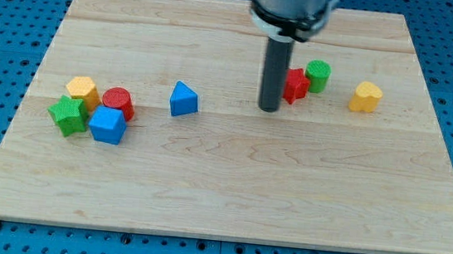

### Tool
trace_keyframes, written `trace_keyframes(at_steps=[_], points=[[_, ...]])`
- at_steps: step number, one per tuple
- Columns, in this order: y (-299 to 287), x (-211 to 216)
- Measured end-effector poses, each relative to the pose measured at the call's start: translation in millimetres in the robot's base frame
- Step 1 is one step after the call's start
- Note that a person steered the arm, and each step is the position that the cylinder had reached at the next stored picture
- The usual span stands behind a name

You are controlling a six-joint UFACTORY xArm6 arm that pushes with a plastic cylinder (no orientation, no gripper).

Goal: Move the red star and the green circle towards the centre

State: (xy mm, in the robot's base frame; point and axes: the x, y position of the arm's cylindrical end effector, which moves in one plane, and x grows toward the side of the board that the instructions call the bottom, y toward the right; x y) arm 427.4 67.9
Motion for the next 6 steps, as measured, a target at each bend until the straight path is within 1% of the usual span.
trace_keyframes(at_steps=[2, 3, 4, 5, 6], points=[[59, -63], [81, -67], [124, -100], [128, -140], [86, -132]])
